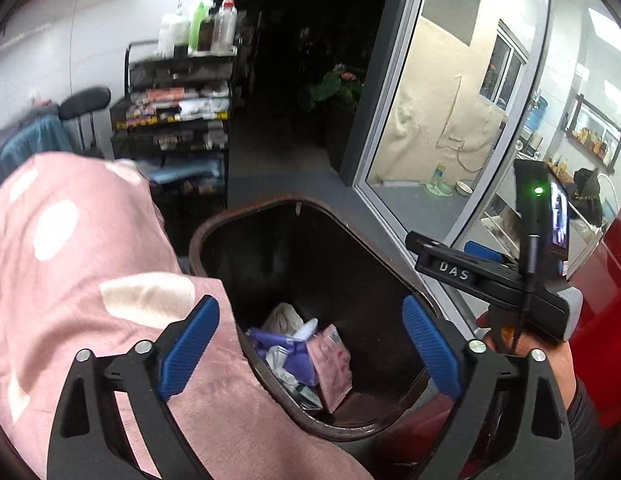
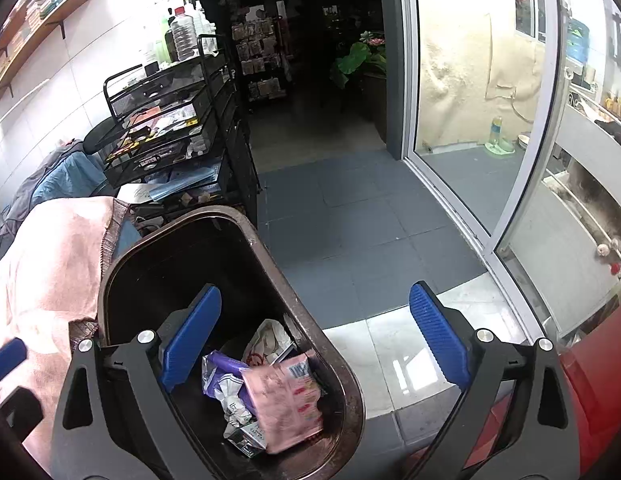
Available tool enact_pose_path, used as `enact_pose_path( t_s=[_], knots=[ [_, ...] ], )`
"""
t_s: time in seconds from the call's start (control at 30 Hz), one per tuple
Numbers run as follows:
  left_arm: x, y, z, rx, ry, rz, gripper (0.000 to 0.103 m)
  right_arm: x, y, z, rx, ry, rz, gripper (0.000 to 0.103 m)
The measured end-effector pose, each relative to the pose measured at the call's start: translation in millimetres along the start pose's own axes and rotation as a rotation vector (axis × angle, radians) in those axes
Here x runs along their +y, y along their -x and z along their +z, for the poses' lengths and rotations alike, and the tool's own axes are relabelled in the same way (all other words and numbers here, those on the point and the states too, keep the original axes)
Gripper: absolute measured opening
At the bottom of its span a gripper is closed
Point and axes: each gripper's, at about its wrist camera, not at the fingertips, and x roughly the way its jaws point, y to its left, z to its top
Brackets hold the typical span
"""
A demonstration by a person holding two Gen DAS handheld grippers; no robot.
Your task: Collect trash
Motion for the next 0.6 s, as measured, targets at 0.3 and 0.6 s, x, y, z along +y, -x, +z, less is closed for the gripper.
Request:
enact_pose_path(
  t_s=[0.3,0.6],
  knots=[
    [-1.8,32.7,-4.1,-0.113,-0.045,0.076,0.097,8.7,7.3,-4.1,-0.032,0.021,0.036,0.096],
    [17.7,68.0,-10.7,-0.210,0.020,0.149,0.098,33.3,26.6,-13.2,-0.082,0.065,0.106,0.097]
  ],
)
